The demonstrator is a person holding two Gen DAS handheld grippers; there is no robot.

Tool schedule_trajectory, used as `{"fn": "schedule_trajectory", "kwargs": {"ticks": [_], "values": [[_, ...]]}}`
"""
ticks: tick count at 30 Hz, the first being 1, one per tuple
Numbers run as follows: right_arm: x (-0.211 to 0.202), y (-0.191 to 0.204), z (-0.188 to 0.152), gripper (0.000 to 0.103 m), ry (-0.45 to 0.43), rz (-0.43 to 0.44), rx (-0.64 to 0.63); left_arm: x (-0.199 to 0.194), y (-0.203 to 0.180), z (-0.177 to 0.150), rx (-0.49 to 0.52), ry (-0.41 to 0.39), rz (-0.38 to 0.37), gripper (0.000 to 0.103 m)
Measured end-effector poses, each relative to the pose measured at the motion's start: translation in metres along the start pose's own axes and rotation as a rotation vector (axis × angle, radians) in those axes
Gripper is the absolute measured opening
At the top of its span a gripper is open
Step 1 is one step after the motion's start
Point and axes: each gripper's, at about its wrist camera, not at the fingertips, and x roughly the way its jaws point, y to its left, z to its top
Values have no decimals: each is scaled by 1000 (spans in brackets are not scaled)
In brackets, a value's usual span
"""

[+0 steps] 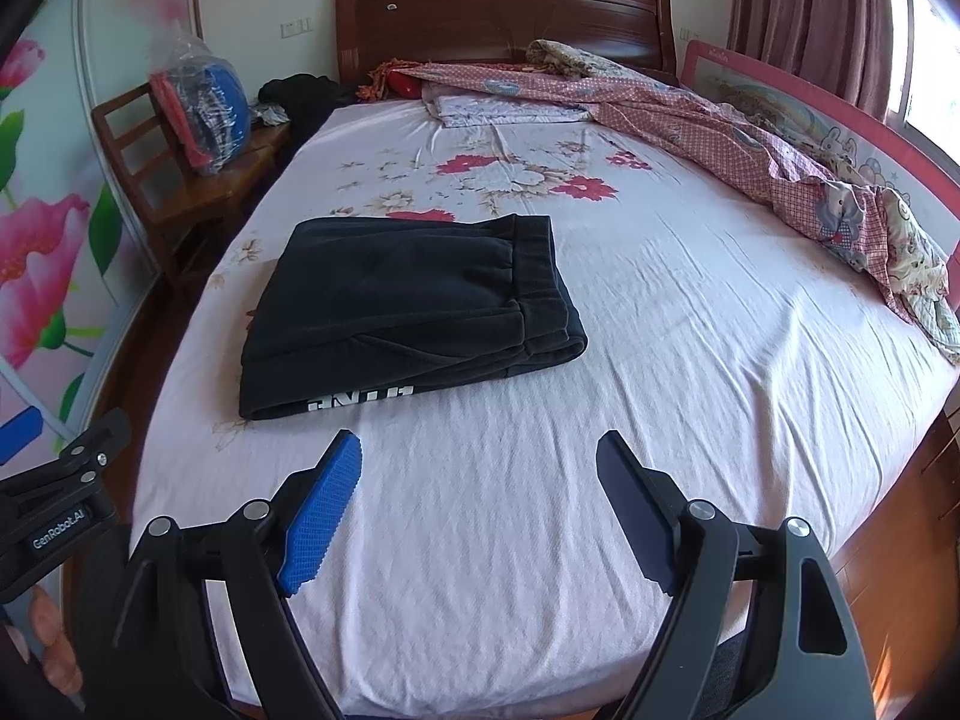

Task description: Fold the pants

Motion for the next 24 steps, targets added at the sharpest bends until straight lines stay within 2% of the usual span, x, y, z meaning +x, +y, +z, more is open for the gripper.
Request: {"fn": "schedule_trajectory", "kwargs": {"ticks": [13,17,18,21,24], "values": [[1,0,-1,80,9,6,3,1,-1,-1,2,12,-14,101],[1,-1,-1,80,9,6,4,-2,-3,-1,8,-1,-44,101],[1,-1,-1,80,8,7,5,-4,-3,-1,8,-13,-69,101],[1,1,-1,80,8,2,-3,-12,-6,-1,10,-59,-78,101],[2,1,-1,80,9,5,-5,-9,-14,-1,42,-37,-45,101]]}}
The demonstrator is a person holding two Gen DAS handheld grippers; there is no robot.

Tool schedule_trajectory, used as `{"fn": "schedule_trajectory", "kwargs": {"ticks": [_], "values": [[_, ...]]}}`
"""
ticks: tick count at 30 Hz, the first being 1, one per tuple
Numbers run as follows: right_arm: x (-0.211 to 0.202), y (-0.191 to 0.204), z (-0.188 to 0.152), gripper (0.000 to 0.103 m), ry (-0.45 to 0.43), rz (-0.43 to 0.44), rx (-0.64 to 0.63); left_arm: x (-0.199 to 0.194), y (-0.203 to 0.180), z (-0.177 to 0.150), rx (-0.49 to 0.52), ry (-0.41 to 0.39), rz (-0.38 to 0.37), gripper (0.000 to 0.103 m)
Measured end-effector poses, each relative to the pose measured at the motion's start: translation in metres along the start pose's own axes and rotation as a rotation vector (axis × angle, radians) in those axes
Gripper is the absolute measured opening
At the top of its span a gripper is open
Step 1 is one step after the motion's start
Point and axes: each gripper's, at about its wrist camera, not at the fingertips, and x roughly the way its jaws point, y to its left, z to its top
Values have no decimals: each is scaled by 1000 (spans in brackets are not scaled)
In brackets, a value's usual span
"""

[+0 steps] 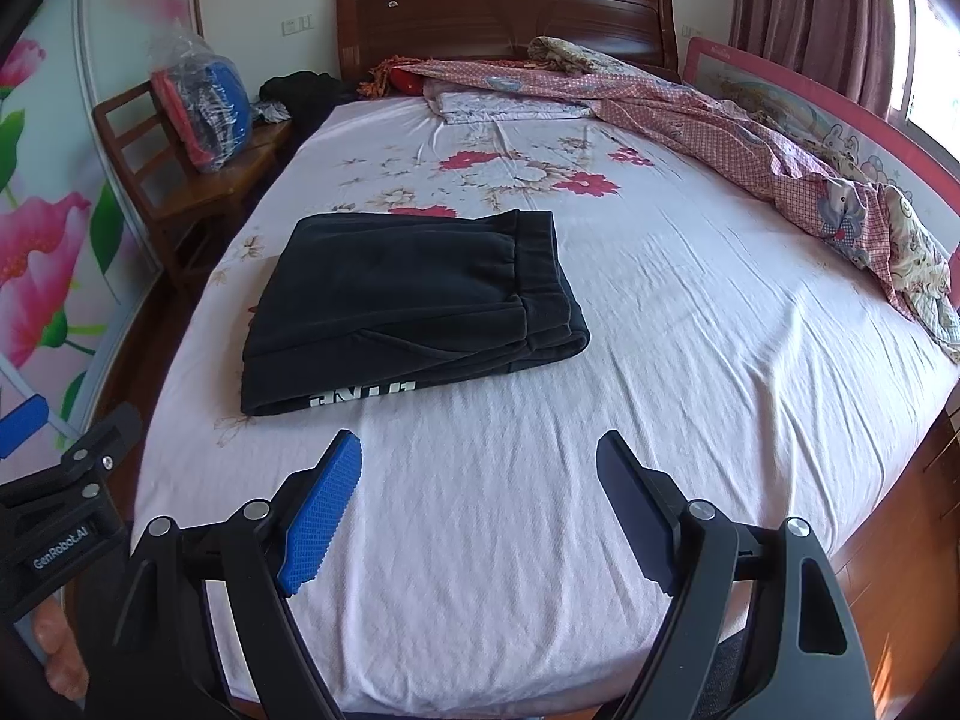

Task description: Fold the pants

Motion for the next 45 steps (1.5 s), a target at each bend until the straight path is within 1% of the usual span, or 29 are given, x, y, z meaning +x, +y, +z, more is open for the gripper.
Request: {"fn": "schedule_trajectory", "kwargs": {"ticks": [2,3,8,14,15,20,23,25,45], "values": [[0,1,0,80,-1,-1,-8,4,-3,-3,10,22,-4,101],[0,1,0,80,-1,-2,-11,5,-3,-4,-1,28,-24,101],[1,-1,0,80,1,-4,-4,5,-7,-6,29,27,15,101],[1,-1,0,80,3,-1,-6,3,-3,-5,15,23,8,101],[0,-1,0,80,3,-3,-5,3,-2,-5,8,25,-7,101],[0,-1,0,80,1,0,-4,5,-2,-6,1,42,-25,101],[0,0,1,80,1,1,-4,4,-3,-6,4,39,-32,101],[0,2,0,80,0,1,-7,4,-3,-5,-1,44,-48,101],[-1,1,0,80,-3,8,-6,4,-6,-6,1,57,-75,101]]}}
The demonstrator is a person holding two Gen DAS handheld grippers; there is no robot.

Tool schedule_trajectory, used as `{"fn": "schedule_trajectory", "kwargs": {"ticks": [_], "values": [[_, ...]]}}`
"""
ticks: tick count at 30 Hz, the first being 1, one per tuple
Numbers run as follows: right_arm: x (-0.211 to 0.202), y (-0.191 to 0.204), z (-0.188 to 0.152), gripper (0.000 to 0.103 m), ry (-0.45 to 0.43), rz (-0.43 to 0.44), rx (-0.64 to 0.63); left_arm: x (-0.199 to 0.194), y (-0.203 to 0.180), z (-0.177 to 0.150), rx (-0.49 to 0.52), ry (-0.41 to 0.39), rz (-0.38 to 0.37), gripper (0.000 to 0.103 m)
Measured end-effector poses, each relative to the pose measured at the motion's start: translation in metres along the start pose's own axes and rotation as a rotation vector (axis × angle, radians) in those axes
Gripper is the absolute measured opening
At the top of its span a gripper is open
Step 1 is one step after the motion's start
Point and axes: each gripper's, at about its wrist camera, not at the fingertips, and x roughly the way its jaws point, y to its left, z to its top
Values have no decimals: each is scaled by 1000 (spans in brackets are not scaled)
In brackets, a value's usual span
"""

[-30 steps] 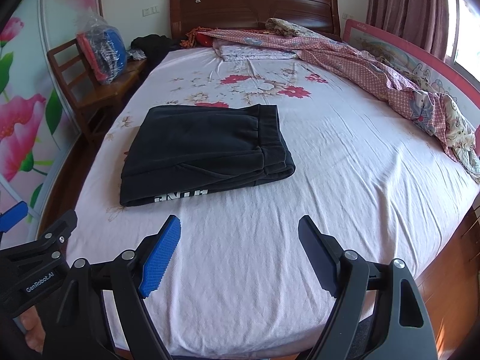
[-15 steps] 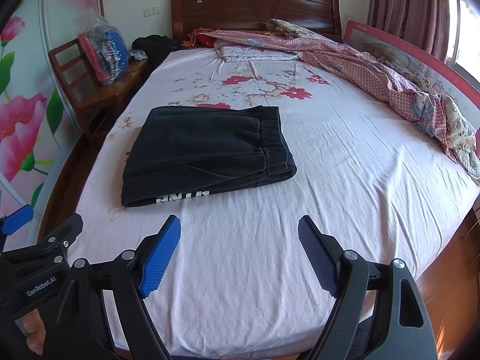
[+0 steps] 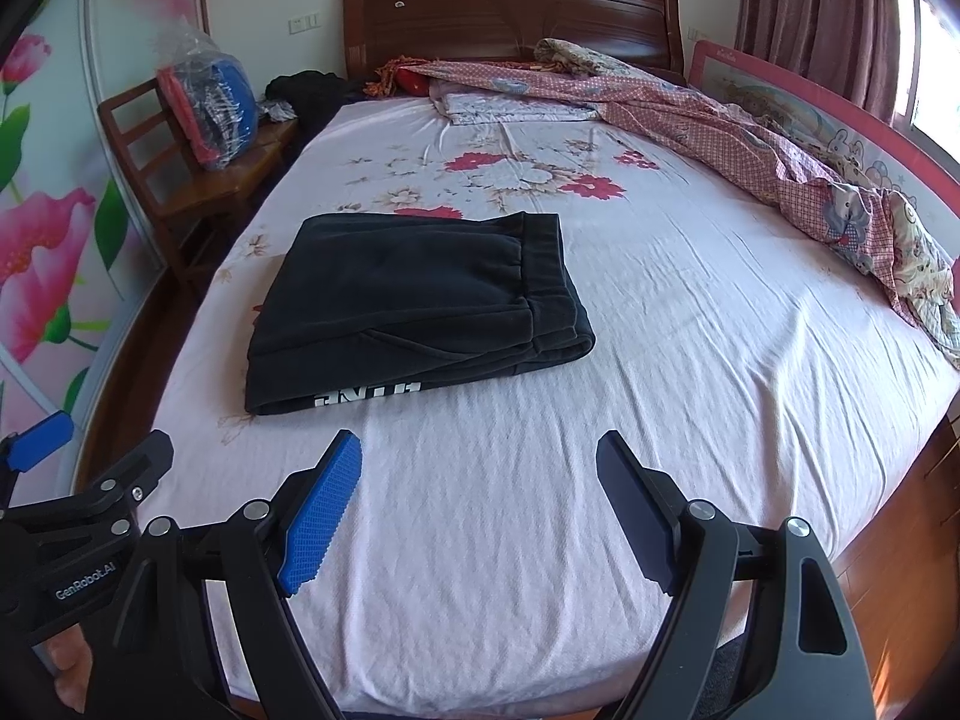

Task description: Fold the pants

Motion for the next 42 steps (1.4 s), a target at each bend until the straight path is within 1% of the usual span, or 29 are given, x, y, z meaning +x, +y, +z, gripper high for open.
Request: {"fn": "schedule_trajectory", "kwargs": {"ticks": [10,19,23,25,28,31,34,38,40,42], "values": [[1,0,0,80,3,-2,-5,-1,-2,-1,13,-4,-9,101],[0,2,-1,80,5,1,-13,-1,-7,-1,41,-1,1,101],[1,2,-1,80,7,-1,-13,1,-5,-1,39,2,23,101],[1,2,-1,80,7,-1,-16,1,-5,-2,36,-4,26,101],[1,3,-1,80,7,-2,-17,-2,-5,-3,37,-35,47,101],[1,2,-1,80,11,0,-13,-5,-1,-3,-4,-50,37,101],[0,2,-1,80,8,0,-15,-2,2,-3,-22,-35,47,101],[1,2,-1,80,9,0,-13,4,3,-3,-22,-9,39,100],[1,2,-1,80,10,2,-8,3,4,-2,-32,-9,42,100],[1,2,0,80,8,-2,-9,2,2,-1,-14,-12,35,101]]}}
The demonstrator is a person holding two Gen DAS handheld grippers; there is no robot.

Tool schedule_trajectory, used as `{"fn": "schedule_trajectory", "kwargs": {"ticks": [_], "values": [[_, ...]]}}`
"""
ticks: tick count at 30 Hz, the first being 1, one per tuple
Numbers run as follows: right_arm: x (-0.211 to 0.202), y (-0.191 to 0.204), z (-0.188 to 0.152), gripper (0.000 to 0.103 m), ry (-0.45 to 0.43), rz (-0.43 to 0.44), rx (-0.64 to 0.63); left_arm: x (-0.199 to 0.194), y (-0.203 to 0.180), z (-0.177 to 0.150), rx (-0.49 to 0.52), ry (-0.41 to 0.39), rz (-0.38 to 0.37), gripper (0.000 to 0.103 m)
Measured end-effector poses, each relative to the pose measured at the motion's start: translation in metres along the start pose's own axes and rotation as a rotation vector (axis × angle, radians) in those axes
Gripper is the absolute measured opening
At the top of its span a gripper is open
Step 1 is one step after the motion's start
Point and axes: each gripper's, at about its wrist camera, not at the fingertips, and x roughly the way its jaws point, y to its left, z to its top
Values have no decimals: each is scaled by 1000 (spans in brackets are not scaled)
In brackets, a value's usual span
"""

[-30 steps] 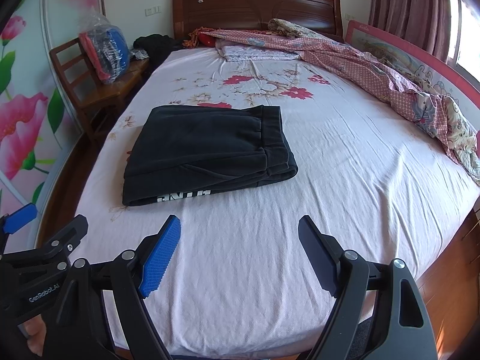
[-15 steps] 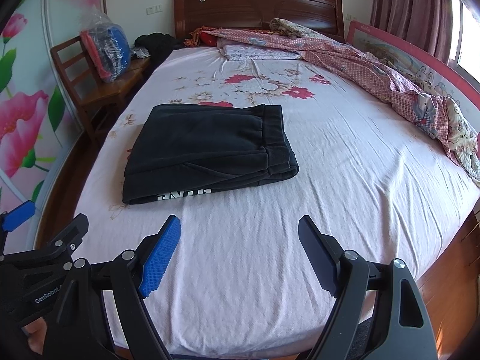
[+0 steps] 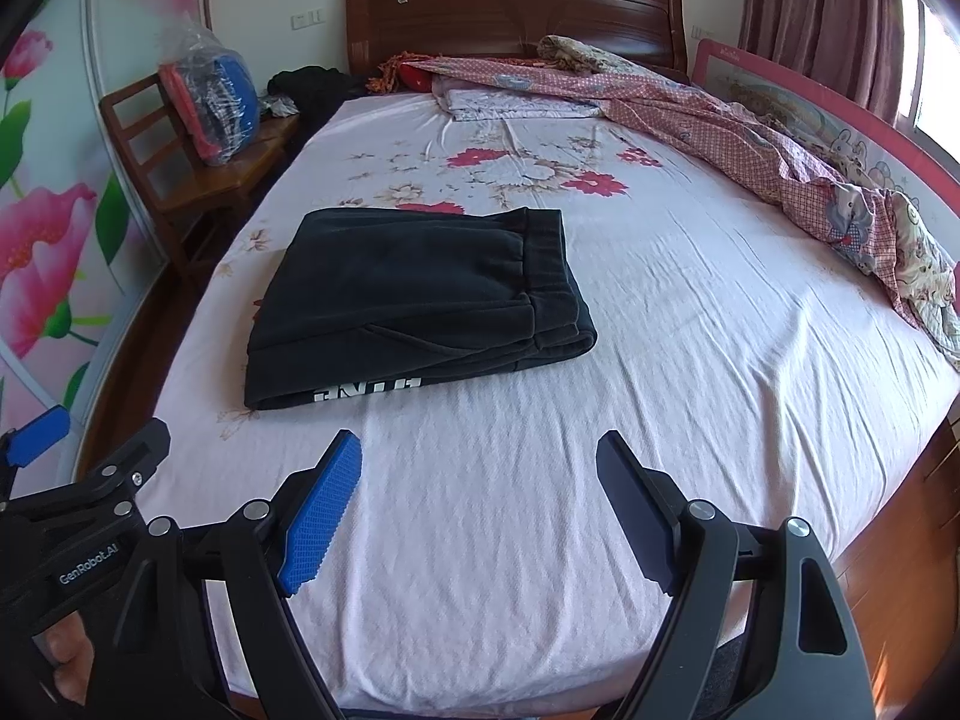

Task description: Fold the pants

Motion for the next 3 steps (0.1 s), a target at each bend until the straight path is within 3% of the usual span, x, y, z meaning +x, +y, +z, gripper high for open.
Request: {"fn": "schedule_trajectory", "kwargs": {"ticks": [3], "values": [[0,-2,1,80,-1,-1,4,0,-2,1,15,5,10,101]]}}
